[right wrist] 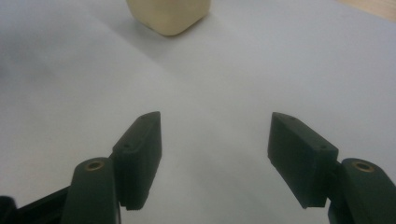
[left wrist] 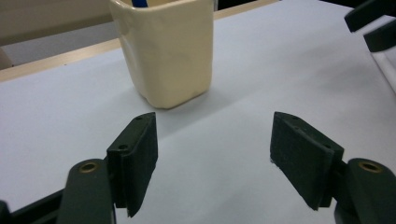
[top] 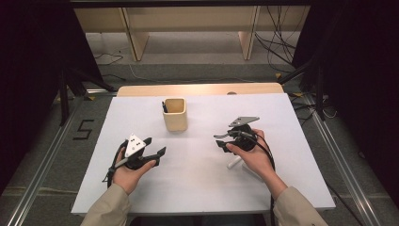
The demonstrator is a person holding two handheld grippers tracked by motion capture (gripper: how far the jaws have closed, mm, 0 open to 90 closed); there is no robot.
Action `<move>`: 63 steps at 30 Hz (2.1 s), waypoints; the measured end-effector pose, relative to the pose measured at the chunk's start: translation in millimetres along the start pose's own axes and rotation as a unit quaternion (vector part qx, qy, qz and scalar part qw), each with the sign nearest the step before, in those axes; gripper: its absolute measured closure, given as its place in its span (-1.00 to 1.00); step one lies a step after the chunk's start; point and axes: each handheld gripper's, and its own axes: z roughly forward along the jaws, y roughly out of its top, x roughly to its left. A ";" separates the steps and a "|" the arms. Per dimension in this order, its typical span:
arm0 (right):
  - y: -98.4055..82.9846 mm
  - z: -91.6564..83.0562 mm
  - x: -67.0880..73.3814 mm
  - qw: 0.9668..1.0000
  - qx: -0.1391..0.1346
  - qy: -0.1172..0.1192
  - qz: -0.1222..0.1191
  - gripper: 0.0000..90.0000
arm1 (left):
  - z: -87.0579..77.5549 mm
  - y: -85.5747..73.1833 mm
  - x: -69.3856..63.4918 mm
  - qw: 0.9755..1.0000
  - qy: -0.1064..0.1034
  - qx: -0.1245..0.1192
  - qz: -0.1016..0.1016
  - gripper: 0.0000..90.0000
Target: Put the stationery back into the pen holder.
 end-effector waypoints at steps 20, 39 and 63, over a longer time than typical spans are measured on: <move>-20.3 -23.5 -22.8 0.999 0.044 -0.011 -0.001 0.00 | -18.6 -19.0 -14.7 0.999 -0.018 0.018 0.023 -0.28; -25.9 -29.7 -38.1 0.998 0.053 -0.038 0.018 0.16 | -9.9 -16.9 -32.2 0.998 -0.044 0.016 0.028 -0.23; -38.2 -35.0 -66.7 0.990 0.034 -0.107 0.088 0.18 | 9.6 -8.5 -69.8 0.995 -0.094 0.014 0.037 -0.23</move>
